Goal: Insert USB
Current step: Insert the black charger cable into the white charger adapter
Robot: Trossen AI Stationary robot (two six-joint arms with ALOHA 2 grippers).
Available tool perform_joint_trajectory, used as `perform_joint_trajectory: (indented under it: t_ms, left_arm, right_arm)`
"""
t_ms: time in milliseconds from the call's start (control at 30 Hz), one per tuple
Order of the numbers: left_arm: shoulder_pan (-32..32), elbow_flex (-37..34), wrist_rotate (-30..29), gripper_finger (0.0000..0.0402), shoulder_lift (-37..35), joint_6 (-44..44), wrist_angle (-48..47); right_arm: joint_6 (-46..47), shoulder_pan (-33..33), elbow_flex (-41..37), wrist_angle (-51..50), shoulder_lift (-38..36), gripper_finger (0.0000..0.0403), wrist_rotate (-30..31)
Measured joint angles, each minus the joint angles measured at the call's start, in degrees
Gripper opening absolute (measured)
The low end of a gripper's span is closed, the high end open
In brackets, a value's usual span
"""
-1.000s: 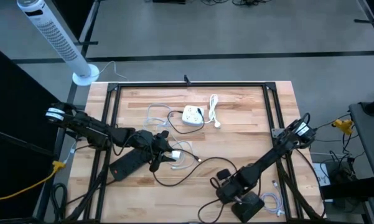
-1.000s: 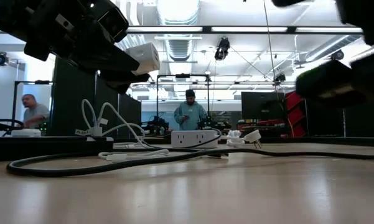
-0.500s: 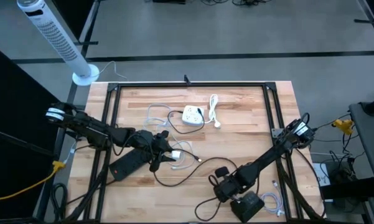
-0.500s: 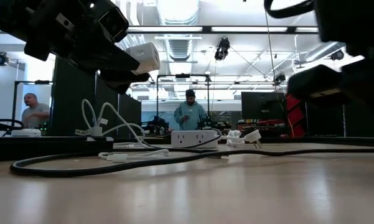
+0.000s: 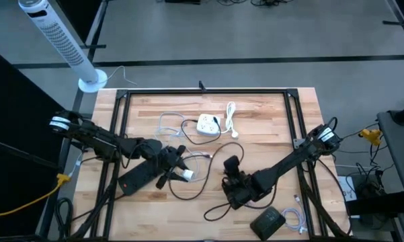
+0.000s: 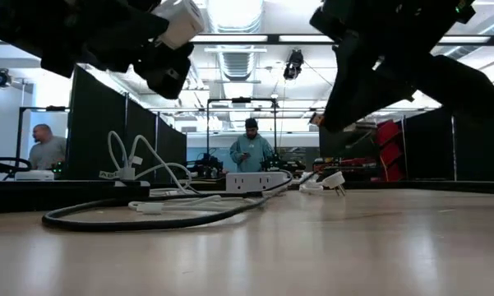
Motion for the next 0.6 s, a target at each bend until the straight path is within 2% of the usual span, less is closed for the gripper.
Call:
perform_joint_trajectory:
  t_ms: [167, 333, 600]
  left_arm:
    - [0.0, 0.0, 1.07, 0.0141, 0.0, -0.09, 3.35]
    - [0.0, 0.02, 1.03, 0.0141, 0.02, 0.13, 5.09]
    - [0.0, 0.02, -12.19, 0.0141, 0.13, -7.94, 5.36]
  right_arm:
    - [-0.11, -0.17, -0.05, 0.09, -0.02, 0.0017, 1.6]
    - [-0.86, -0.04, -0.13, 0.96, -0.35, 0.0017, 9.93]
    - [-13.66, -0.16, -0.13, 1.4, -1.31, 0.0017, 20.08]
